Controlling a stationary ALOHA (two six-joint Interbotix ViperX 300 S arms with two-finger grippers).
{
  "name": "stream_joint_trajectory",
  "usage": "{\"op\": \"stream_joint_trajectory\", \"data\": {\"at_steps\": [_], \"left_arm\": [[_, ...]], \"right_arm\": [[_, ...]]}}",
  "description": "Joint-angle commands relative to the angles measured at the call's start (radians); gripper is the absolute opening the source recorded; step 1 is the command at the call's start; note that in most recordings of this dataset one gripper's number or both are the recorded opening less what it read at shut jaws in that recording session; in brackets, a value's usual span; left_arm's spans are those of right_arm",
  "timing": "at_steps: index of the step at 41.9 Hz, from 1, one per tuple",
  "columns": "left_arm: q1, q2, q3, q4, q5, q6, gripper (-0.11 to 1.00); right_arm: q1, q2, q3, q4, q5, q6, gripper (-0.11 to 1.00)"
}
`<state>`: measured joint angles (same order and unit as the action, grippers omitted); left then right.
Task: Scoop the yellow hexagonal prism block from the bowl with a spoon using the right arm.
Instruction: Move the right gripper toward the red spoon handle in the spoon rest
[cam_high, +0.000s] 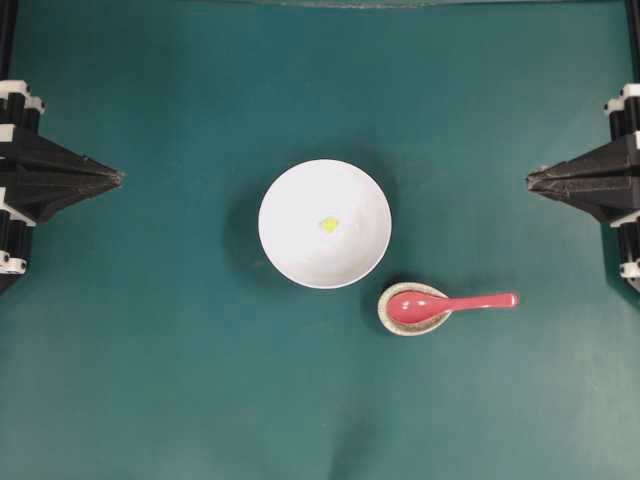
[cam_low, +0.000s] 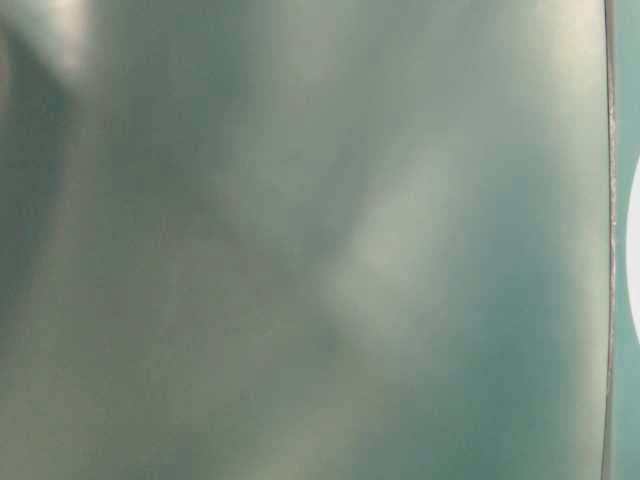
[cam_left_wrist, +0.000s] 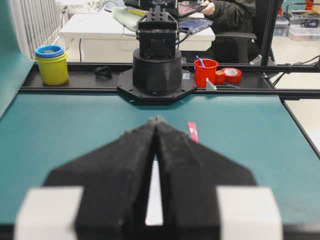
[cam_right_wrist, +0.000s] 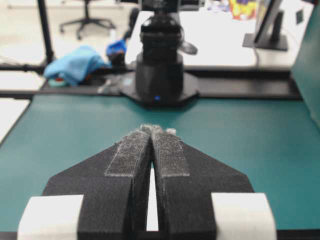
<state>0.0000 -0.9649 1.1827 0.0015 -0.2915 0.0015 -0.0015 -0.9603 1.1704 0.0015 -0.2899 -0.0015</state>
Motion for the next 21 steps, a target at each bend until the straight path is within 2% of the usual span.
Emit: {"op": "stream_joint_trajectory", "data": {"at_steps": [1, 13, 17, 21], "left_arm": [[0.0, 0.008, -0.015, 0.006, 0.041, -0.009, 0.0], [0.0, 0.008, -0.015, 0.008, 0.051, -0.009, 0.0], [0.0, 0.006, -0.015, 0.006, 0.051, -0.009, 0.0], [0.0, 0.008, -0.015, 0.008, 0.054, -0.009, 0.0]], "right_arm": [[-0.003, 0.009, -0.018, 0.002, -0.005, 0.006, -0.01], [0.014, 0.051, -0.014, 0.002, -0.006, 0.02, 0.02], [0.018, 0.069, -0.011, 0.003, -0.012, 0.021, 0.1], [0.023, 0.092, -0.005, 0.003, -0.026, 0.023, 0.26]]}}
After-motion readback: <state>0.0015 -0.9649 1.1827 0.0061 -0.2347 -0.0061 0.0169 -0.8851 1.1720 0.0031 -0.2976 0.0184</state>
